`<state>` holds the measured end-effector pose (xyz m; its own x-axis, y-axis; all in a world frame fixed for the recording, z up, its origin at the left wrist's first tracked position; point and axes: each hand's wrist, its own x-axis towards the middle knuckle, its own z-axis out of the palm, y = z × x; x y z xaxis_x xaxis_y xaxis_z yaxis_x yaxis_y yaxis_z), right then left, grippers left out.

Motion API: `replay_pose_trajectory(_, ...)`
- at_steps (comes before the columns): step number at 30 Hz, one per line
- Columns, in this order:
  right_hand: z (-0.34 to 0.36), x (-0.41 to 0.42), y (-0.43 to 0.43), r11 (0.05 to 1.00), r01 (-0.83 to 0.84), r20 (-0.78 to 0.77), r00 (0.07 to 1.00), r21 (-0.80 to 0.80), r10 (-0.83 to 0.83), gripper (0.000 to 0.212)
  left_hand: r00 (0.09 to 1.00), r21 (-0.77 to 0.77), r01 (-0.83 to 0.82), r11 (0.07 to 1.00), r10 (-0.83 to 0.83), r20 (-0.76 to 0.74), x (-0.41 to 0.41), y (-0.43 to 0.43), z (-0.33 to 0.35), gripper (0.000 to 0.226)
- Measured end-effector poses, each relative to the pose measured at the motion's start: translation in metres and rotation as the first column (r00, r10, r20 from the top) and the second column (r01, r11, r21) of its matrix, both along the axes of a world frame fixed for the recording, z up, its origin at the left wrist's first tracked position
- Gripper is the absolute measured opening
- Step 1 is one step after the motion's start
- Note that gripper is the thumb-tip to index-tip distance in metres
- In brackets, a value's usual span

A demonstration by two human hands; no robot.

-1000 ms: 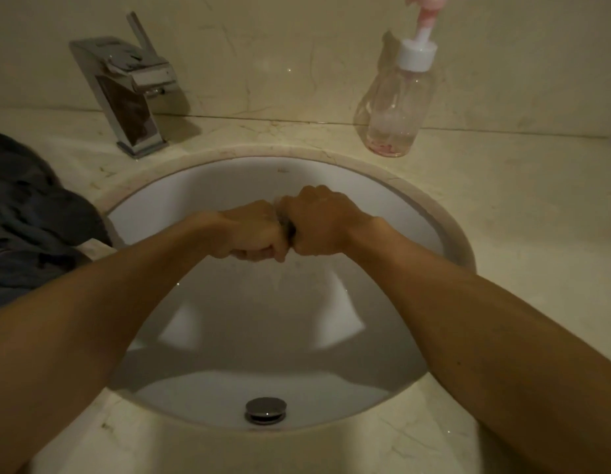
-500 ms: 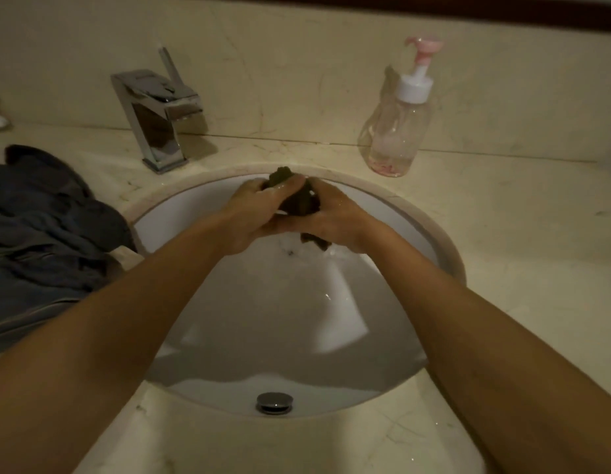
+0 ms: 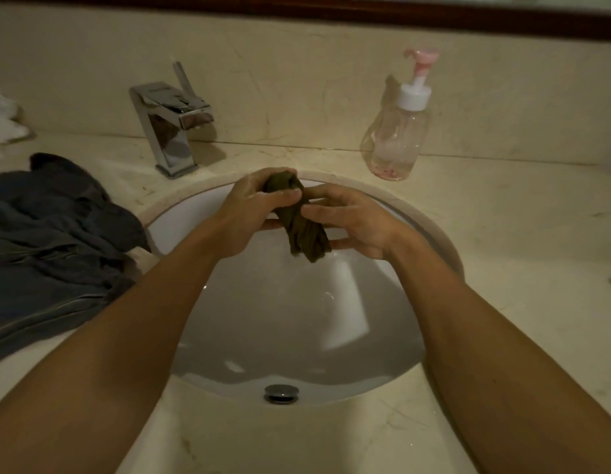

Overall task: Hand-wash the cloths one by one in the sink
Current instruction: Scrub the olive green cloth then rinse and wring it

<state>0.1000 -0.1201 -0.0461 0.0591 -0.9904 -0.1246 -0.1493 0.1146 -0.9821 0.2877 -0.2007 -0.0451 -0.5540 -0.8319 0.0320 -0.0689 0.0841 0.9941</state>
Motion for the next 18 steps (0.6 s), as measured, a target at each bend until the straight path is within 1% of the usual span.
replay_pose_trajectory(3, 0.0, 0.003, -0.005, 0.996, 0.09, -0.016, 0.996, -0.003, -0.09, 0.029, 1.0, -0.031, -0.027, 0.999, 0.027, 0.007, 0.0, -0.004, -0.001, 0.042)
replay_pose_trajectory(6, -0.002, 0.006, -0.01, 0.975, 0.21, -0.073, 0.974, -0.07, -0.214, 0.014, 0.993, -0.113, -0.043, 0.993, 0.055, 0.105, 0.003, -0.006, -0.003, 0.044)
replay_pose_trajectory(8, -0.001, 0.008, -0.012, 0.965, 0.244, -0.087, 0.964, -0.097, -0.252, 0.013, 0.986, -0.14, -0.044, 0.989, 0.066, 0.155, 0.003, -0.006, -0.005, 0.045)
replay_pose_trajectory(10, 0.0, 0.006, -0.014, 0.954, 0.281, -0.037, 0.958, -0.104, -0.286, 0.008, 0.979, -0.146, -0.035, 0.989, 0.063, 0.193, 0.003, -0.006, -0.006, 0.046)
replay_pose_trajectory(12, 0.001, 0.001, -0.016, 0.93, 0.354, 0.045, 0.935, -0.097, -0.352, 0.007, 0.965, -0.175, 0.031, 0.984, 0.016, 0.262, 0.004, -0.003, -0.006, 0.043)
replay_pose_trajectory(13, 0.001, -0.002, -0.016, 0.92, 0.38, 0.061, 0.925, -0.098, -0.376, 0.005, 0.957, -0.187, 0.071, 0.98, -0.014, 0.289, 0.004, -0.001, -0.005, 0.04)
replay_pose_trajectory(15, 0.0, -0.006, -0.015, 0.925, 0.369, 0.027, 0.929, -0.085, -0.368, 0.005, 0.961, -0.179, 0.092, 0.98, -0.039, 0.275, 0.003, 0.001, -0.006, 0.035)
replay_pose_trajectory(18, -0.002, 0.003, -0.013, 0.968, 0.25, -0.086, 0.964, -0.028, -0.251, 0.016, 0.989, -0.074, -0.011, 0.997, 0.021, 0.148, 0.002, -0.005, -0.006, 0.028)
